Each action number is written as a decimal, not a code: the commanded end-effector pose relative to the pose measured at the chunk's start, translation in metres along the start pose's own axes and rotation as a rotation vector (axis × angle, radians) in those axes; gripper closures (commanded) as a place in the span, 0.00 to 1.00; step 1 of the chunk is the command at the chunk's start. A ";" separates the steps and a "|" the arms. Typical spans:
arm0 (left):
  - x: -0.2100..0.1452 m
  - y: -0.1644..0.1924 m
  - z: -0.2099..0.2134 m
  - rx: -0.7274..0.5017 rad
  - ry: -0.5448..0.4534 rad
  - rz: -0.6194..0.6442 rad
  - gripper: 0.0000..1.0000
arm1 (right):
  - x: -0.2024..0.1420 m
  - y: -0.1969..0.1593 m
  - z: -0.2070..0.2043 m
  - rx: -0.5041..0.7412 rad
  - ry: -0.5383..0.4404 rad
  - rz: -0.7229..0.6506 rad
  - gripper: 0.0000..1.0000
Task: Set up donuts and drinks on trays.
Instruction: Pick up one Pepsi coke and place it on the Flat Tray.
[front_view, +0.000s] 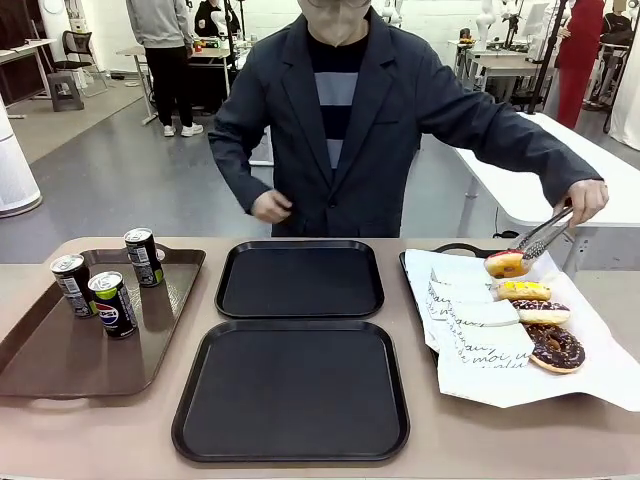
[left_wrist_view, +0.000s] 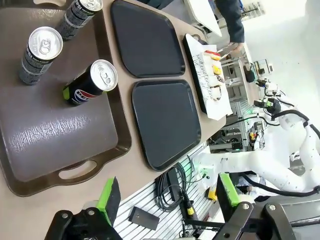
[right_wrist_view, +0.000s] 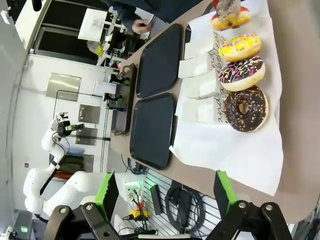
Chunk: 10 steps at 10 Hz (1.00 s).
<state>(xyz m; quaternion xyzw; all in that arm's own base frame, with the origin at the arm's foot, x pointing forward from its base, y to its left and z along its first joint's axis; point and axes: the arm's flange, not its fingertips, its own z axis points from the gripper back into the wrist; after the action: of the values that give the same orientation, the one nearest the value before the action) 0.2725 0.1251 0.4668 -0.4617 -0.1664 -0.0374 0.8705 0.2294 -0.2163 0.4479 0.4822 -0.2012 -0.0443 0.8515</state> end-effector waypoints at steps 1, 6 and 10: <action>-0.001 0.002 0.002 -0.018 -0.013 -0.022 0.00 | 0.002 -0.004 0.002 0.012 0.002 0.019 0.00; -0.001 0.002 0.002 -0.018 -0.013 -0.022 0.00 | 0.002 -0.004 0.002 0.012 0.002 0.019 0.00; 0.060 -0.104 -0.018 0.382 0.170 -0.026 0.00 | 0.002 -0.004 0.002 0.012 0.002 0.019 0.00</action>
<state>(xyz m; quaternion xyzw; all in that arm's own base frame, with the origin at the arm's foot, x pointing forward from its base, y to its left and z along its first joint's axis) 0.2959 0.0707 0.5337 -0.3452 -0.1414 -0.0560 0.9261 0.2301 -0.2171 0.4461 0.4811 -0.1978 -0.0417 0.8530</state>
